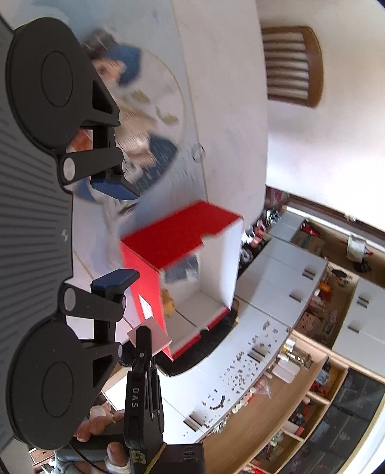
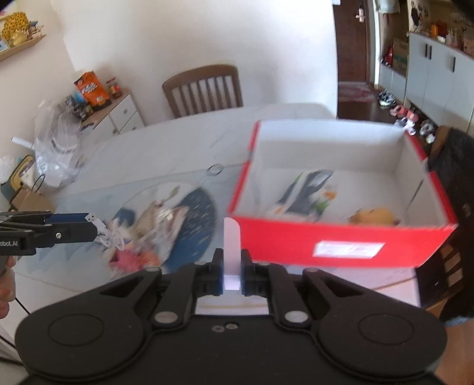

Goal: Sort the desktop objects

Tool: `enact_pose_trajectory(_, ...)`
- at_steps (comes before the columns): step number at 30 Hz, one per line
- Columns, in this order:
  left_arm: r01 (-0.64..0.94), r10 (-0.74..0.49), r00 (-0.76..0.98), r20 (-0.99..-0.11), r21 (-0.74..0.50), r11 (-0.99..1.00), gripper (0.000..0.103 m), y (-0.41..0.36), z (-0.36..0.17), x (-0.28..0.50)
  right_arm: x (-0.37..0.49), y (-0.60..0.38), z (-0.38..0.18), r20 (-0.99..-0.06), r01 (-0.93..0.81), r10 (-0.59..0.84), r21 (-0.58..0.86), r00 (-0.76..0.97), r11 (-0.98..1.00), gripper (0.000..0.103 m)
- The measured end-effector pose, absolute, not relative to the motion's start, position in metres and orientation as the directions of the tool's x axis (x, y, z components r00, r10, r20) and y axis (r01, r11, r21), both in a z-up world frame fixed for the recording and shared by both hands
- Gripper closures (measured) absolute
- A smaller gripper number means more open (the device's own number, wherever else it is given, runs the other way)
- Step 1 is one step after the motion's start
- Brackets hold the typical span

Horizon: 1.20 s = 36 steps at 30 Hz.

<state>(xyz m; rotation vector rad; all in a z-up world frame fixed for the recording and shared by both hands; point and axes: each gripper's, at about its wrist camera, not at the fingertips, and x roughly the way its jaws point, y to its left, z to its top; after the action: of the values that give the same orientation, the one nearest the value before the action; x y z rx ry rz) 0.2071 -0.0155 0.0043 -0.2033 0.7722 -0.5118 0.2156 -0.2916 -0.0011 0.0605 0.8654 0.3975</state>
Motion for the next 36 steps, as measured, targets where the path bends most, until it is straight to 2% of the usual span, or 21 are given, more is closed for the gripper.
enact_pose_trajectory(8,0.463,-0.544,0.599,-0.587,-0.301,0.834,0.053,-0.087,0.024,0.241,0.248,-0.340,0.007,-0.702,-0.307,0.334,0.171,0.629,0.936,0.093)
enact_pose_trajectory(11,0.487,-0.542,0.570,-0.618,-0.278,0.828,0.053,-0.103,0.015,0.253,0.257,-0.352,0.006,-0.700,-0.300,0.332,0.174,0.632,0.938,0.093)
enact_pose_trajectory(18,0.412,-0.449,0.541,-0.711,-0.241,0.879,0.052,-0.107,-0.029,0.258,0.266,-0.372,-0.002,-0.702,-0.297,0.338,0.186,0.626,0.936,0.093)
enact_pose_trajectory(23,0.376,-0.400,0.522,-0.753,-0.218,0.901,0.039,-0.106,-0.056,0.259,0.273,-0.378,-0.005,-0.708,-0.298,0.344,0.194,0.617,0.935,0.093)
enact_pose_trajectory(27,0.371,-0.385,0.482,-0.787,-0.215,0.903,0.035,-0.106,-0.077,0.260,0.278,-0.380,-0.007,-0.711,-0.307,0.353,0.200,0.608,0.931,0.093)
enact_pose_trajectory(29,0.388,-0.367,0.471,-0.802,-0.186,0.903,0.028,-0.111,-0.086,0.261,0.280,-0.381,-0.008,-0.712,-0.314,0.358,0.201,0.604,0.928,0.093)
enact_pose_trajectory(36,0.437,-0.304,0.459,-0.835,-0.086,0.895,0.027,-0.123,-0.111,0.270,0.285,-0.383,-0.011,-0.717,-0.331,0.369,0.201,0.591,0.922,0.093)
